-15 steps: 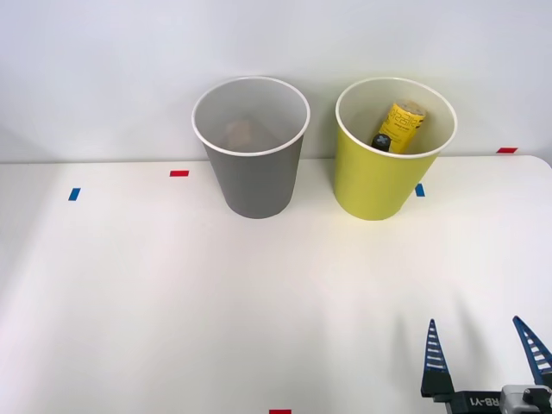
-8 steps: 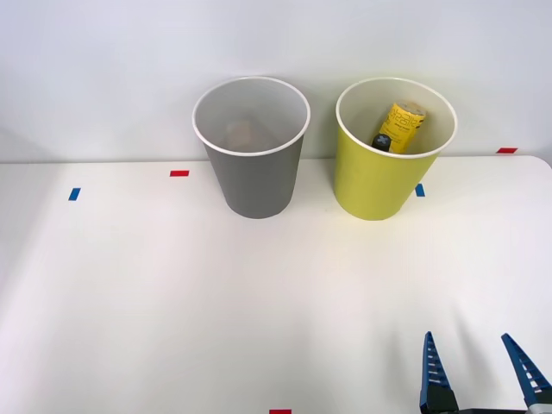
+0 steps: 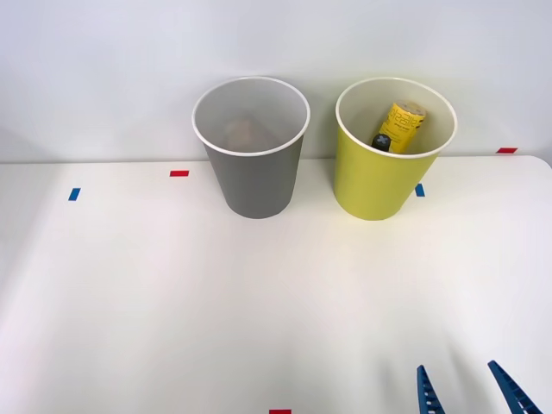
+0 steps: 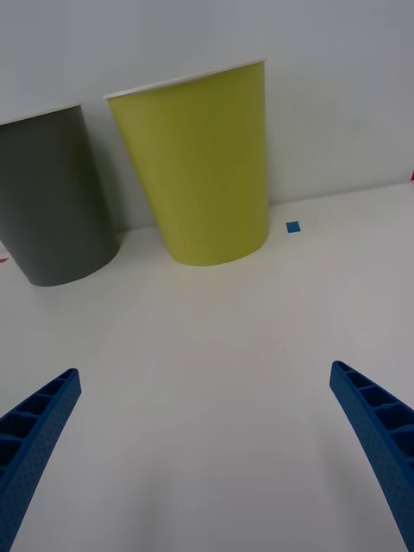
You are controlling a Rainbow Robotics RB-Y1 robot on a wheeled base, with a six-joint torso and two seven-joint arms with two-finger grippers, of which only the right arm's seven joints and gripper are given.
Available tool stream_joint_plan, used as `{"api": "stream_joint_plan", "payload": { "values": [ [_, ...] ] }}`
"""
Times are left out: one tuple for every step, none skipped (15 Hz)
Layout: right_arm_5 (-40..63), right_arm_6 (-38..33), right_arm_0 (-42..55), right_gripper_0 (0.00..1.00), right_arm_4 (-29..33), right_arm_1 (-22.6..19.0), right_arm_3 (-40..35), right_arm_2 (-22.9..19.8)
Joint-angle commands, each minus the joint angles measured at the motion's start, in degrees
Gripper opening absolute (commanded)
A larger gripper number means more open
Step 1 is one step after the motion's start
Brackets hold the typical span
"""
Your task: Put cans in the gray bin, plastic bottles in the light green bin
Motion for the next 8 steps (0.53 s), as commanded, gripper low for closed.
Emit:
{"api": "stream_joint_plan", "payload": {
  "values": [
    [-0.22, 0.43, 0.94, 1.00, 0.85, -0.03, 2.72, 1.38],
    [-0.93, 0.60, 0.59, 1.00, 0.76, 0.06, 4.48, 1.74],
    [-2.68, 0.69, 0.41, 1.00, 0.85, 0.67, 6.94, 2.18],
    [-3.74, 0.87, 0.41, 1.00, 0.85, 1.29, 8.61, 2.44],
    [-5.06, 0.96, 0.41, 1.00, 0.94, 1.90, 10.28, 2.79],
    [-6.81, 1.31, 0.32, 1.00, 1.29, 2.61, 11.95, 3.23],
    [-7.96, 1.48, 0.32, 1.00, 1.56, 2.96, 12.92, 3.41],
    [-9.36, 1.84, 0.41, 1.00, 1.82, 3.48, 13.79, 3.58]
  ]
}}
